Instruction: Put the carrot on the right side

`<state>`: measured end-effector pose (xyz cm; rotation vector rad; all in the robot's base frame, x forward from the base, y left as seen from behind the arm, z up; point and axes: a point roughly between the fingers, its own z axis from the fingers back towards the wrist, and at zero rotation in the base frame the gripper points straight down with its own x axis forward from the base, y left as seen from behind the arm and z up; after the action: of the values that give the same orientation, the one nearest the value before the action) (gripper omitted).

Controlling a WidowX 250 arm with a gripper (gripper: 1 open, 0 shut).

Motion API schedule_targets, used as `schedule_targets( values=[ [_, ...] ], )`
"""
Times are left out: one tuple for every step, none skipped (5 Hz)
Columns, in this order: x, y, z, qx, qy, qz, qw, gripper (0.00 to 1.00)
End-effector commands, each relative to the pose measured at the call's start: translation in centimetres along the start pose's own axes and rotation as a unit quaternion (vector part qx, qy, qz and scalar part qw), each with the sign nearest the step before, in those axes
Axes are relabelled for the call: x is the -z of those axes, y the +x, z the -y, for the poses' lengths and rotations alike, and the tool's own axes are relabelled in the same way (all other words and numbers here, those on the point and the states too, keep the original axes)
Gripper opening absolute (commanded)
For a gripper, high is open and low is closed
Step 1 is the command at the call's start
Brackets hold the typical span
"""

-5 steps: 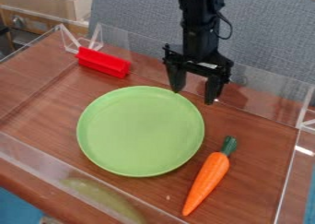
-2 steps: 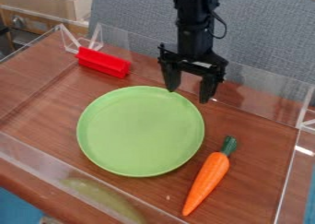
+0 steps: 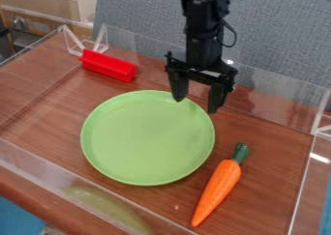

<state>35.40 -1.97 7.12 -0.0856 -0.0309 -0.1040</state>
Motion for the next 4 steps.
schedule_targets(
  values=[
    [-1.9,0.6,-0.5,-0.01,0.004,0.025,0.9996,1.0],
    [-2.0,0.4,-0.9,-0.014,0.005,0.021,0.9997,1.0],
    [-1.5,-0.4,0.5,-0.006,0.001,0.014,0.9999,1.0],
    [-1.3,-1.8,3.6,0.021,-0.002,0.013,0.9997,1.0]
  ],
)
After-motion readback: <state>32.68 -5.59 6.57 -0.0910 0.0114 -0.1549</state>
